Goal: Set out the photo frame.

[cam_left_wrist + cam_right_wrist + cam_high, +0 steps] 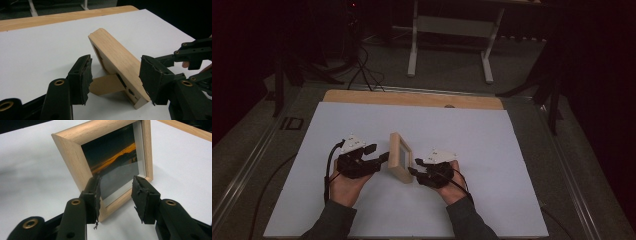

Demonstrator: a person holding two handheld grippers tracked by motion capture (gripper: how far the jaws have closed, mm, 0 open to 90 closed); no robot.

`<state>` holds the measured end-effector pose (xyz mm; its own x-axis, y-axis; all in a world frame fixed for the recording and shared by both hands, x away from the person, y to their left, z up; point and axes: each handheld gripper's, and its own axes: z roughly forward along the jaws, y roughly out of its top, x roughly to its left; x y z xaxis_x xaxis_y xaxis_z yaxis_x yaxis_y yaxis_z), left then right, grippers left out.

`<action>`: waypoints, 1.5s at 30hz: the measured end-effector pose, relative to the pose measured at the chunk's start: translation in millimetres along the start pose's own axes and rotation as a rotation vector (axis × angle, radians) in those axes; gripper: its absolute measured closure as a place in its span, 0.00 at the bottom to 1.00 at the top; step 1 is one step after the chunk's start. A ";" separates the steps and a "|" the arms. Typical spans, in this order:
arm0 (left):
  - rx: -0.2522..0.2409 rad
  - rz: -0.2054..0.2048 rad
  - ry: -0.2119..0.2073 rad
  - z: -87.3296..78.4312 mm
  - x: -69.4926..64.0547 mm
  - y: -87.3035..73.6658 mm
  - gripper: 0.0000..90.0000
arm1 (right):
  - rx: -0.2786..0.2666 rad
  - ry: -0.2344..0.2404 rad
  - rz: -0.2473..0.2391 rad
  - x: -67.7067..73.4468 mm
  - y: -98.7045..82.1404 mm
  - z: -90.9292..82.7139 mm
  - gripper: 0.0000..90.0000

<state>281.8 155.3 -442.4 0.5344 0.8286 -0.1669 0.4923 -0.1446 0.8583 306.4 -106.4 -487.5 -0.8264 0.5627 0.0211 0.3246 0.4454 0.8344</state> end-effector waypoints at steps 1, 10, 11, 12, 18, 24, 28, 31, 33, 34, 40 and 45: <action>-0.005 -0.002 0.007 -0.2 -0.6 0.2 0.45 | 0.000 -0.001 0.000 0.0 0.0 -0.1 0.65; -0.002 0.006 -0.017 2.4 -5.4 -0.1 0.43 | 0.001 -0.006 0.003 -1.1 -0.2 -0.6 0.64; 0.001 0.009 -0.017 2.6 -6.1 -0.1 0.43 | 0.000 -0.005 0.002 -1.2 -0.2 -0.7 0.64; 0.001 0.009 -0.017 2.6 -6.1 -0.1 0.43 | 0.000 -0.005 0.002 -1.2 -0.2 -0.7 0.64; 0.017 0.030 -0.032 8.8 -12.9 -1.6 0.42 | -0.002 -0.004 0.002 -1.8 0.0 -1.4 0.64; 0.021 0.039 -0.040 12.9 -17.3 -3.5 0.41 | -0.004 -0.008 0.002 -2.3 -0.1 -1.8 0.64; 0.034 0.045 -0.047 17.6 -21.5 -5.9 0.40 | -0.005 -0.007 0.001 -2.3 0.0 -2.0 0.64; 0.046 0.049 -0.049 21.1 -24.3 -7.4 0.40 | -0.005 -0.008 0.003 -2.4 0.1 -2.4 0.64; 0.052 0.053 -0.045 23.3 -25.3 -8.4 0.38 | -0.008 -0.009 0.005 -2.7 0.2 -2.8 0.64; 0.056 0.053 -0.044 24.4 -25.2 -8.9 0.38 | -0.008 -0.010 0.006 -2.7 0.2 -2.9 0.64; 0.068 0.047 -0.043 30.3 -24.1 -12.3 0.37 | -0.008 -0.009 0.004 -2.7 0.2 -2.9 0.64; 0.076 0.038 -0.043 34.4 -23.7 -14.5 0.37 | -0.008 -0.010 0.006 -2.9 0.2 -3.2 0.64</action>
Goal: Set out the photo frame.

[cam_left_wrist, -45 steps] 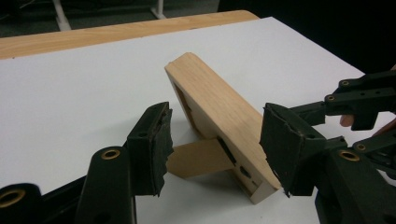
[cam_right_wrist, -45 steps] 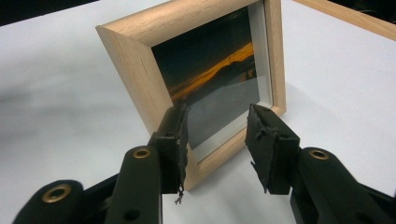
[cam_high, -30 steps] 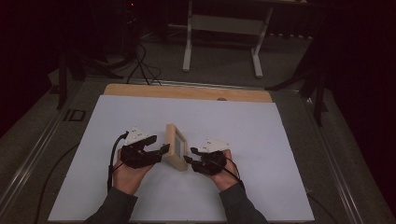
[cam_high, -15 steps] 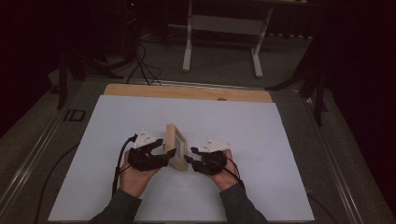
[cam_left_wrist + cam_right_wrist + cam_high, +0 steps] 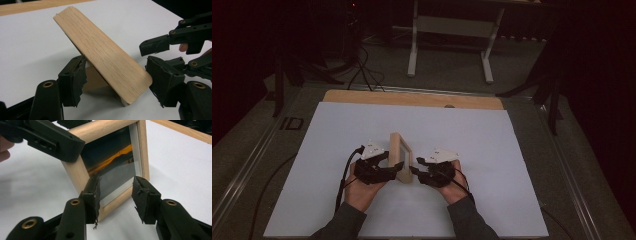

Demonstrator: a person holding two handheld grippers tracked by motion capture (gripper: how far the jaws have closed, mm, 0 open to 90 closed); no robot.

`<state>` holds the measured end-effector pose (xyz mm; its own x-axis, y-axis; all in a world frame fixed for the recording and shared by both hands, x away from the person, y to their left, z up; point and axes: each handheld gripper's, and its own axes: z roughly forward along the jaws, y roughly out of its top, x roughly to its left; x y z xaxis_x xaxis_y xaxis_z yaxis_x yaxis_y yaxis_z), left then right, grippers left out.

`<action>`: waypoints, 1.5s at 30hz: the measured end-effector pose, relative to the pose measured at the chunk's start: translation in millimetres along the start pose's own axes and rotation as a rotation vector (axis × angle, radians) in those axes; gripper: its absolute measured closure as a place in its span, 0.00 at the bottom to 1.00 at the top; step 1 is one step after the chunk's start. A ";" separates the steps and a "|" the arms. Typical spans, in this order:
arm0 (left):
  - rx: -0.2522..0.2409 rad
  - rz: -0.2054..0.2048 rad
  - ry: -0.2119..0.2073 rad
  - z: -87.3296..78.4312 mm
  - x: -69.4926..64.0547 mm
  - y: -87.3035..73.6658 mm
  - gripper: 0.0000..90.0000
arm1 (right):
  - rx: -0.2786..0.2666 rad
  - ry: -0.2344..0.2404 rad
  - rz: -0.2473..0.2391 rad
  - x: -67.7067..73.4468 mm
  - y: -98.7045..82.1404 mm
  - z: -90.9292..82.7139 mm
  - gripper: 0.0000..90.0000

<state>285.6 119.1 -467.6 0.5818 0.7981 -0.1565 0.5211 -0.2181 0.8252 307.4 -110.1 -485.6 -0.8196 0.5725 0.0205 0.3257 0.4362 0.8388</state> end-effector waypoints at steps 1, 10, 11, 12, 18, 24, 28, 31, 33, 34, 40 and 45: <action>0.002 -0.002 0.000 0.8 -0.2 -0.2 0.37 | -0.001 0.000 -0.001 -0.2 0.0 -0.1 0.64; 0.009 -0.011 -0.003 5.1 0.2 -1.5 0.37 | -0.006 -0.002 0.001 -1.8 0.2 -1.8 0.64; 0.010 -0.012 -0.004 5.6 0.0 -1.6 0.37 | -0.007 -0.004 0.002 -2.1 0.3 -2.0 0.64; 0.012 -0.011 -0.002 5.9 -0.1 -1.7 0.37 | -0.008 -0.005 0.002 -2.4 0.3 -2.2 0.64; 0.016 -0.014 -0.006 7.4 -0.9 -2.1 0.39 | -0.019 -0.010 0.007 -4.1 1.4 -4.5 0.63; 0.023 -0.016 -0.012 9.2 -1.0 -2.4 0.40 | -0.035 -0.016 0.017 -6.1 3.4 -8.5 0.63; 0.028 -0.016 -0.013 9.6 -1.3 -2.5 0.42 | -0.047 -0.021 0.021 -7.9 4.7 -11.4 0.62; 0.028 -0.020 -0.010 9.3 -1.7 -2.5 0.42 | -0.056 -0.025 0.024 -9.3 5.9 -13.6 0.62; 0.028 -0.020 -0.007 9.1 -1.9 -2.4 0.43 | -0.063 -0.027 0.028 -10.3 6.7 -15.4 0.62; 0.026 -0.021 -0.004 8.8 -1.9 -2.4 0.44 | -0.065 -0.027 0.031 -10.8 7.0 -16.2 0.62; 0.025 -0.022 0.000 7.5 -0.1 -2.4 0.50 | -0.078 -0.034 0.036 -12.7 8.7 -19.8 0.62; 0.024 -0.016 0.001 6.9 -0.4 -2.4 0.53 | -0.086 -0.037 0.038 -13.3 10.1 -22.2 0.62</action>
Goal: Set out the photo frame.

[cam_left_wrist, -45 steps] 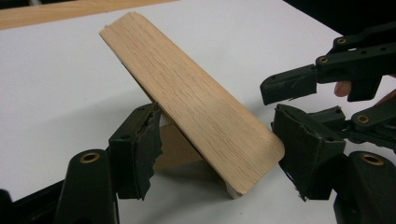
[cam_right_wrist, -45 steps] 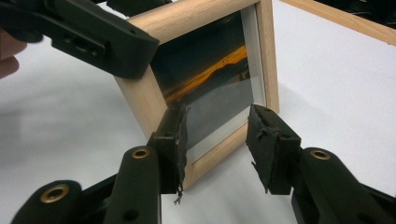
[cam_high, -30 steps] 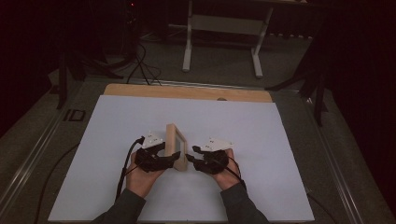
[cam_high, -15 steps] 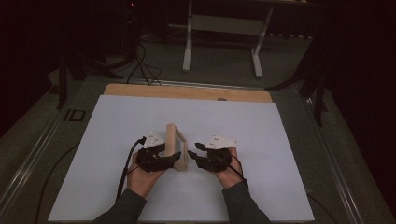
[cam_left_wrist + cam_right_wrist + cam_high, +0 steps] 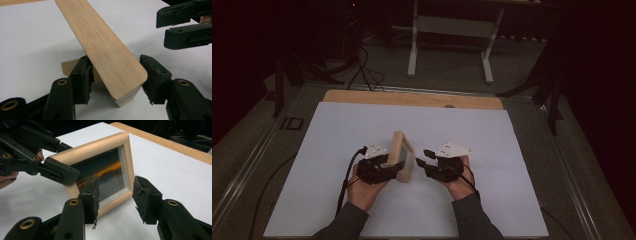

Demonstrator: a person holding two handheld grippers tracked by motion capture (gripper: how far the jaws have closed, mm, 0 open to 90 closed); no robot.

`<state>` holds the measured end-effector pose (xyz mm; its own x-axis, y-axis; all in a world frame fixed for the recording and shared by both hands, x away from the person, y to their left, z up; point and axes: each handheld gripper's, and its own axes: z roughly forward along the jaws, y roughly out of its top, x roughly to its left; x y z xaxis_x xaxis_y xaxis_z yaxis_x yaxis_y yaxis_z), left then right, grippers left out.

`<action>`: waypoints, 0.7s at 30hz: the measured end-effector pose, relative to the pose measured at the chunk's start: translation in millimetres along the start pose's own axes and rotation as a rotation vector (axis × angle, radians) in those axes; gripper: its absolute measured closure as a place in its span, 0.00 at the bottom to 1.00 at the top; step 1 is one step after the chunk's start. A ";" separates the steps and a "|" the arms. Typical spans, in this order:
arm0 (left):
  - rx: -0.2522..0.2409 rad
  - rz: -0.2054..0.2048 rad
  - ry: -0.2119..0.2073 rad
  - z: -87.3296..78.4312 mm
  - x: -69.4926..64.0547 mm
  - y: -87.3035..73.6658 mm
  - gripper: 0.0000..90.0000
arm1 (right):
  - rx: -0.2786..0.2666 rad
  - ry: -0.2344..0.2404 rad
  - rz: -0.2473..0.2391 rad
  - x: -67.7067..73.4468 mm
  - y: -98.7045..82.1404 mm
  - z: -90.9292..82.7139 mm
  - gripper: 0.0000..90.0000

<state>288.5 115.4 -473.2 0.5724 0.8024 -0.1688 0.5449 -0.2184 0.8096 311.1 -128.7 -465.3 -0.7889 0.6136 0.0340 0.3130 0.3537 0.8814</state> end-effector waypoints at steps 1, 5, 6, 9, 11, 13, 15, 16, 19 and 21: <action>0.000 0.001 0.001 -0.2 -0.1 0.0 0.54 | -0.003 -0.001 -0.001 -0.3 0.2 -0.4 0.62; 0.002 0.006 0.001 -0.6 -0.5 0.0 0.57 | -0.011 -0.007 0.001 -2.0 1.7 -3.0 0.62; 0.002 0.006 -0.001 -0.5 -0.6 0.0 0.57 | -0.016 -0.010 0.003 -2.5 2.1 -3.8 0.62; 0.005 0.007 -0.022 -0.3 -1.2 0.1 0.60 | -0.027 -0.017 0.008 -4.2 3.6 -6.8 0.62; 0.005 0.011 -0.037 -0.1 -1.7 0.2 0.64 | -0.033 -0.021 0.011 -5.2 4.4 -8.5 0.62; 0.006 0.022 -0.043 0.3 -3.5 0.3 0.65 | -0.038 -0.024 0.012 -6.2 4.9 -9.6 0.62; 0.010 0.033 -0.046 0.6 -5.0 0.5 0.66 | -0.041 -0.025 0.017 -6.2 5.5 -10.2 0.62; 0.010 0.041 -0.048 0.6 -5.7 0.5 0.67 | -0.044 -0.026 0.015 -6.0 5.9 -10.2 0.62; 0.007 0.056 -0.041 1.0 -8.1 0.1 0.67 | -0.049 -0.027 0.016 -5.3 6.9 -10.5 0.62; 0.009 0.064 -0.040 1.0 -9.1 0.1 0.67 | -0.055 -0.029 0.020 -5.3 7.7 -10.9 0.63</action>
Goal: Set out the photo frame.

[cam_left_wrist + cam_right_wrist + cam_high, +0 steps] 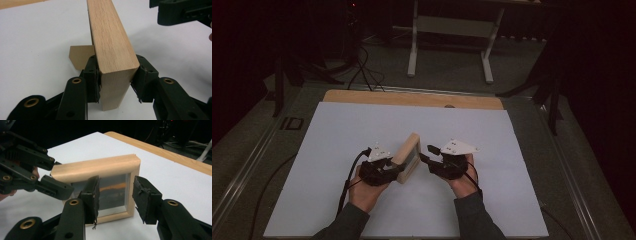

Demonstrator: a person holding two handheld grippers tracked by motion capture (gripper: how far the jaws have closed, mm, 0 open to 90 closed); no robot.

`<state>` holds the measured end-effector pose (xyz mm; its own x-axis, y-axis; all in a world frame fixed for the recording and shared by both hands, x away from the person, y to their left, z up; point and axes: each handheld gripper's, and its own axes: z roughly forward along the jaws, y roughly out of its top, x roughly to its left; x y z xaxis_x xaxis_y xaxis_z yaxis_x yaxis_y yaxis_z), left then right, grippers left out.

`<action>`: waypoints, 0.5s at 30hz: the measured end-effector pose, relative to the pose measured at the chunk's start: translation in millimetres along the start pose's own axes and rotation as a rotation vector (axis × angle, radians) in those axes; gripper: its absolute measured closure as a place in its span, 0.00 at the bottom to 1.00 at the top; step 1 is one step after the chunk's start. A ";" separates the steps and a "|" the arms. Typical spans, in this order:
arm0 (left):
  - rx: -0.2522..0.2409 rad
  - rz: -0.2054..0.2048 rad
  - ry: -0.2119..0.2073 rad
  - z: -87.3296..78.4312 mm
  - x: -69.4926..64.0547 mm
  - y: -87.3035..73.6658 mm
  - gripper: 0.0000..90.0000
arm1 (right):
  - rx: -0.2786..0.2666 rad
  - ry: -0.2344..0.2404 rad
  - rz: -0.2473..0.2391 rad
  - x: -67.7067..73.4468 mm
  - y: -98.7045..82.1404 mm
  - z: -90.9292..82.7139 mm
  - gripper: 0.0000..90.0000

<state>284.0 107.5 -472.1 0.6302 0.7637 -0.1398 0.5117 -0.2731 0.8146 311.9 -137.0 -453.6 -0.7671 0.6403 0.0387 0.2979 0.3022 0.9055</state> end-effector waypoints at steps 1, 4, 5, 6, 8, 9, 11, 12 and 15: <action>0.000 0.004 0.000 0.0 -0.2 0.0 0.67 | -0.004 -0.002 -0.002 -0.4 0.3 0.0 0.63; 0.002 0.015 0.002 0.1 -1.2 0.1 0.67 | -0.009 -0.006 0.004 -1.4 1.0 -0.5 0.64; 0.002 0.020 0.002 0.1 -1.6 0.1 0.67 | -0.011 -0.009 0.007 -1.7 1.1 -0.8 0.64; 0.002 0.023 0.002 0.2 -2.1 0.0 0.67 | -0.013 -0.011 0.008 -2.1 1.2 -1.0 0.64; 0.004 0.036 0.004 0.4 -3.5 0.2 0.67 | -0.017 -0.013 0.009 -2.8 1.5 -1.4 0.65; 0.004 0.041 0.005 0.7 -4.6 0.2 0.67 | -0.019 -0.016 0.009 -3.0 1.7 -1.6 0.66; 0.009 0.061 0.008 0.8 -6.3 0.5 0.67 | -0.021 -0.018 0.011 -3.6 2.3 -1.9 0.69; 0.012 0.071 0.009 0.9 -7.1 0.6 0.67 | -0.023 -0.018 0.011 -3.8 3.0 -2.2 0.70; 0.013 0.082 0.015 1.4 -8.8 0.7 0.67 | -0.034 -0.019 0.004 -4.1 6.2 -3.4 0.76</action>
<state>279.6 99.8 -471.0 0.6616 0.7471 -0.0643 0.4660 -0.3425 0.8158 315.0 -140.1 -446.6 -0.7551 0.6547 0.0344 0.2810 0.2758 0.9192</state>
